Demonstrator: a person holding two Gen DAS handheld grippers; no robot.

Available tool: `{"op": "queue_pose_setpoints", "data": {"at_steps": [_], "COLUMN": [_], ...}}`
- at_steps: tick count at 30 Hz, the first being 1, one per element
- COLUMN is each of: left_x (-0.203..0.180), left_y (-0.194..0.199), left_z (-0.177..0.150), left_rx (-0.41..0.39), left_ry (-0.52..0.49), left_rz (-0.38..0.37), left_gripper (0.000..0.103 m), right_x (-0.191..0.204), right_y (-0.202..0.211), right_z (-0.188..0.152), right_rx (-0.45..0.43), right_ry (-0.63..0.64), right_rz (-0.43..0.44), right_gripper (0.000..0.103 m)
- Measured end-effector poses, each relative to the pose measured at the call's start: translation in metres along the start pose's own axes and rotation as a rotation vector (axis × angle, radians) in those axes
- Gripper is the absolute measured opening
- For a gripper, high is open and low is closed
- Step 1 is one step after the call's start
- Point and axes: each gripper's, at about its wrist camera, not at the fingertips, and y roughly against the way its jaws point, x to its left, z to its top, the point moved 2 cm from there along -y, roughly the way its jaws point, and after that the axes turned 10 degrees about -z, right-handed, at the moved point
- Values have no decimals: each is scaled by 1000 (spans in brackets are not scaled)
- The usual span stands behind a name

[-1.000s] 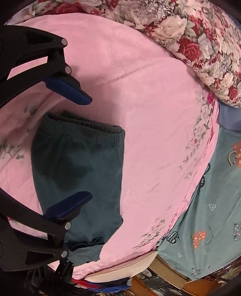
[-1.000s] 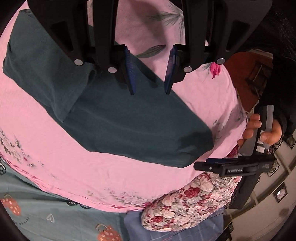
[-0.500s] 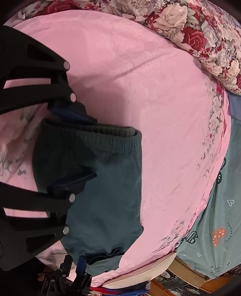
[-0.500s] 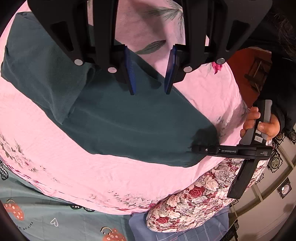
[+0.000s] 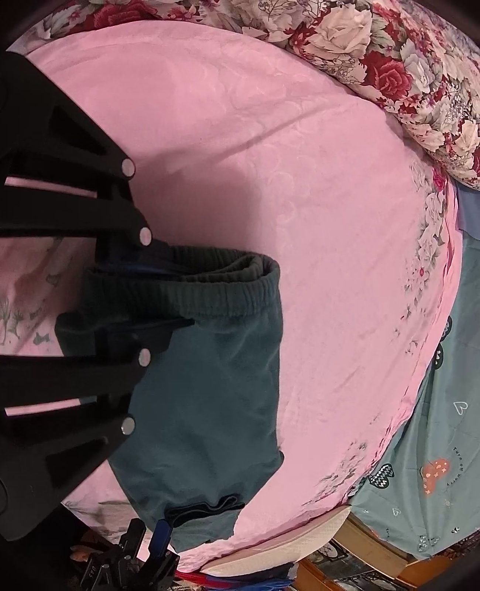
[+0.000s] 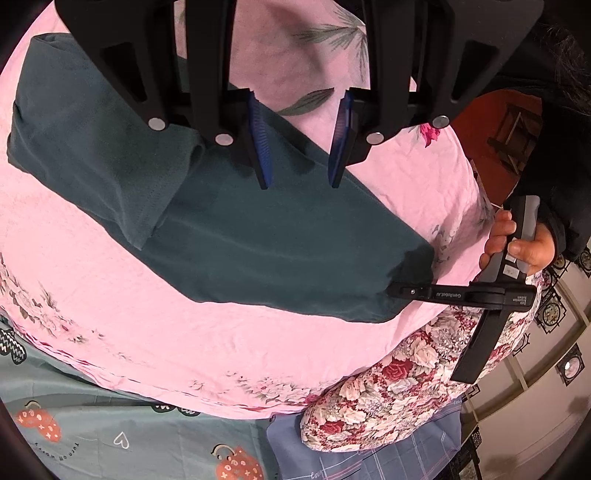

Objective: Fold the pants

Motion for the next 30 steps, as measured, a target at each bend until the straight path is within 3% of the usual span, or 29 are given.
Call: {"op": "queue_pose_setpoints", "data": {"at_steps": [6,11,15,20,21,22,23,25,27,29,30], "left_x": [-56,-147,-253,-374,-391,-397,-404,-405,-400,-389,-381], "left_y": [30,44,21,-59,-86,-103,-122,-134,-122,-90,-70], "left_z": [7,13,10,-14,-23,-29,-36,-39,-33,-21,-14], "left_rx": [-77,-118,-81,71,118,149,193,224,216,151,101], "left_ry": [-90,-255,-435,-611,-630,-636,-634,-602,-550,-487,-460], "left_rz": [-28,-98,-214,-329,-322,-314,-318,-336,-385,-429,-444], "left_gripper": [19,19,19,22,34,62,69,71,71,77,86], "right_x": [-27,-85,-139,-205,-216,-226,-236,-245,-248,-244,-238], "right_y": [17,49,79,111,112,110,108,104,104,106,109], "right_z": [1,-3,-20,-60,-68,-77,-87,-102,-110,-109,-107], "right_rx": [-51,-126,-175,-197,-178,-151,-118,-80,-73,-88,-103], "right_ry": [-77,-220,-345,-496,-527,-554,-577,-599,-599,-586,-569], "right_rz": [-10,-53,-120,-255,-277,-291,-296,-297,-265,-218,-189], "right_gripper": [32,33,33,33,33,33,33,33,33,41,47]}}
